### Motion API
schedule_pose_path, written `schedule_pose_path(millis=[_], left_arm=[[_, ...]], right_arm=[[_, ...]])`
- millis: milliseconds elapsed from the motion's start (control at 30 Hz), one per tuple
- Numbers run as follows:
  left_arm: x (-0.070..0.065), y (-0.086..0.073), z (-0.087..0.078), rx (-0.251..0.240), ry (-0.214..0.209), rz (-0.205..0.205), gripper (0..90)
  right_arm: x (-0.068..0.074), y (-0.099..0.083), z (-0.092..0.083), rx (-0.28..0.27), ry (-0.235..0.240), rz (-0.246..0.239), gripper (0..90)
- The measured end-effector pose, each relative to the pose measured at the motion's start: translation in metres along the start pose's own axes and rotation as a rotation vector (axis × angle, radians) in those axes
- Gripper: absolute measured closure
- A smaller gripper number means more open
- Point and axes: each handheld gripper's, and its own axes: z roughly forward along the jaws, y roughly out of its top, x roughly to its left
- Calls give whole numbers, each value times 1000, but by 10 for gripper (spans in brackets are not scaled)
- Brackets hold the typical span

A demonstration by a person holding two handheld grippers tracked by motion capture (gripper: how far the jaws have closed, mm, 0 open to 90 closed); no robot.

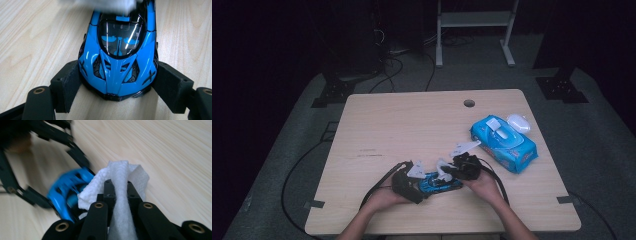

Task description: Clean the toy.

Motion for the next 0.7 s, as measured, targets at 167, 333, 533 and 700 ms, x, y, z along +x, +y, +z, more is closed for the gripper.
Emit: schedule_pose_path(millis=[167,333,533,700], left_arm=[[0,0,0,-3,1,2,249],[0,-2,0,-10,0,0,249],[2,-3,0,-7,-16,-34,247],[1,-1,0,2,-10,-28,251]], right_arm=[[3,4,7,11,12,-27,825],[-19,-17,-19,38,-86,6,826],[-16,-32,-37,18,-95,7,838],[-16,-33,-50,-21,-113,16,842]])
